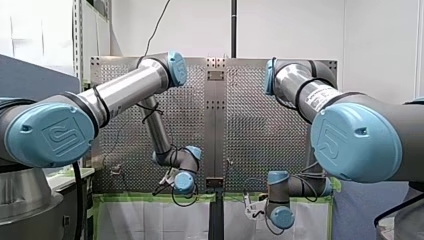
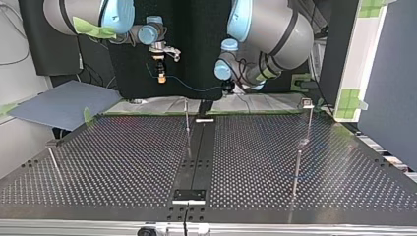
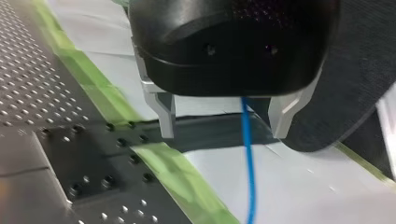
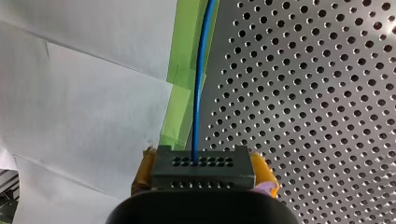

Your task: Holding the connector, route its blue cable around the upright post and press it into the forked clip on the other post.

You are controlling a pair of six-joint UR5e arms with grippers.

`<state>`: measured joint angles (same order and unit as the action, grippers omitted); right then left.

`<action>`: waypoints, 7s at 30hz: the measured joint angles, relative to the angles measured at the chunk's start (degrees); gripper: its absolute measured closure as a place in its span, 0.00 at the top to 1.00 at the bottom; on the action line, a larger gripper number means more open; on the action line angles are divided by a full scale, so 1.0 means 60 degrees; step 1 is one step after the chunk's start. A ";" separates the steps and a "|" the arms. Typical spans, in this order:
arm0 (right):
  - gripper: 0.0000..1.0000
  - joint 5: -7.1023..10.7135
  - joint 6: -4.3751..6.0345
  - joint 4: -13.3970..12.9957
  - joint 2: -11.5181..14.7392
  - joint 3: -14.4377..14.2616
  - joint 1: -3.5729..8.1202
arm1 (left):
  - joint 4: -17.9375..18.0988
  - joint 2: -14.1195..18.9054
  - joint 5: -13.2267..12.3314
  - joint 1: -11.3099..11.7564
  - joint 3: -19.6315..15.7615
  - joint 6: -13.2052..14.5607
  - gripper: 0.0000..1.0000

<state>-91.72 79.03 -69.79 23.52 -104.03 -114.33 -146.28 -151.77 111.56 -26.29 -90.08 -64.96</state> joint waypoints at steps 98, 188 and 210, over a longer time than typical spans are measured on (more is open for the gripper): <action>0.00 0.3745 -0.0741 -0.0218 0.0722 0.0089 0.0724 | 0.2652 0.0143 0.0183 -0.1127 -0.0329 -0.6530 1.00; 0.00 0.3640 -0.0698 -0.0073 0.1665 -0.0599 0.0985 | 0.3548 0.0688 0.1228 -0.1723 -0.0417 -0.5625 0.00; 0.00 0.4233 -0.0695 -0.0161 0.1905 -0.0661 0.1534 | 0.3949 0.1195 0.1204 -0.2060 -0.1056 -0.5332 0.00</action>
<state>-66.33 74.86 -70.75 34.95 -108.00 -105.13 -122.58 -144.60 118.78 -38.65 -96.42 -96.96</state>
